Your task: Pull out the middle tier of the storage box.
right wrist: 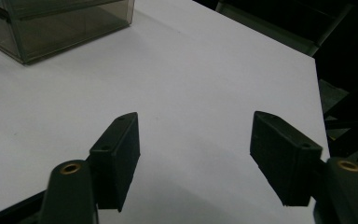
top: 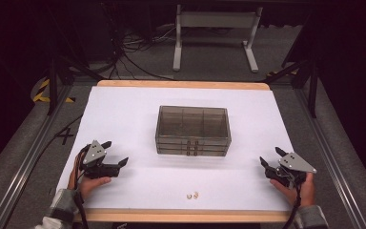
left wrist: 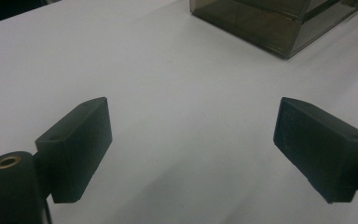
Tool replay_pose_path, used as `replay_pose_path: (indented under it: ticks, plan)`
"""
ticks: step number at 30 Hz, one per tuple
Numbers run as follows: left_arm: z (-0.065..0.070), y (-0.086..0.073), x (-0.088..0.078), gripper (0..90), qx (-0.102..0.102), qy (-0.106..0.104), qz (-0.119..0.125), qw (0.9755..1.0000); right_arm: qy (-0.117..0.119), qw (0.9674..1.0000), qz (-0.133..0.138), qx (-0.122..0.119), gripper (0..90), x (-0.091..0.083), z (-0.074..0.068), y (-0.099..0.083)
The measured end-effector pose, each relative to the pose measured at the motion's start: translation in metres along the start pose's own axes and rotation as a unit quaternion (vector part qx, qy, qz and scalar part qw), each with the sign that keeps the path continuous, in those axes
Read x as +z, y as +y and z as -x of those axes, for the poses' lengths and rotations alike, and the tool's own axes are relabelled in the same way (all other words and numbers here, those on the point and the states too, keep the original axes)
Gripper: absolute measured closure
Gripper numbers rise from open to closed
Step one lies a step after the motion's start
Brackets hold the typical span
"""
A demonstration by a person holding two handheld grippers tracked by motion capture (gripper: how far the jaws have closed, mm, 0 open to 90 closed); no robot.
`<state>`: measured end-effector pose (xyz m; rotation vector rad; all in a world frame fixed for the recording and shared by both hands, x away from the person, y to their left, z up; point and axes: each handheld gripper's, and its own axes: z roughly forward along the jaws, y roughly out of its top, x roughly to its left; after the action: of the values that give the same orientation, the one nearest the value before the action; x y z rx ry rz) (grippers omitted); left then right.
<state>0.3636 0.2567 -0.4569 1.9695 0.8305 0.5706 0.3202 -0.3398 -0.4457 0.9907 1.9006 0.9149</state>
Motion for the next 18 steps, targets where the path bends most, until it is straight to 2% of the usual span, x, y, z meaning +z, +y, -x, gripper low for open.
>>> replay_pose_path:
  ticks: [4,7,10,11,12,13,15,16,18]
  plan:
    - [-0.001,0.001,0.000,8.8,-0.003,-0.002,-0.001,1.0000,0.002,0.9999,0.013,0.005,42.0,-0.003,0.001,-0.001]
    - [0.000,0.002,0.001,6.9,0.005,0.009,-0.015,0.9998,0.009,0.9996,0.025,0.007,44.9,-0.005,0.001,0.000]
    - [-0.001,0.002,0.001,6.7,0.005,0.013,-0.017,0.9998,0.014,0.9994,0.033,0.000,50.5,-0.006,-0.002,0.003]
    - [-0.002,0.003,0.001,6.7,0.002,0.012,-0.015,0.9998,0.019,0.9993,0.034,-0.002,52.8,-0.007,-0.003,0.005]
    - [-0.002,0.003,0.000,7.0,-0.003,0.010,-0.013,0.9999,0.026,0.9991,0.034,-0.005,59.7,-0.008,-0.004,0.007]
    - [-0.002,0.004,-0.001,8.4,0.003,0.015,-0.007,0.9999,0.039,0.9985,0.035,-0.013,67.6,-0.008,-0.006,0.009]
    - [-0.003,0.008,-0.003,11.8,0.002,0.011,-0.001,0.9999,0.045,0.9981,0.035,-0.026,74.8,-0.010,-0.011,0.014]
    - [-0.003,0.010,-0.003,13.0,0.001,0.008,0.004,1.0000,0.047,0.9977,0.039,-0.029,76.8,-0.011,-0.013,0.017]
    - [-0.002,0.015,-0.004,15.3,0.006,0.008,0.011,0.9999,0.048,0.9971,0.048,-0.035,74.8,-0.013,-0.018,0.023]
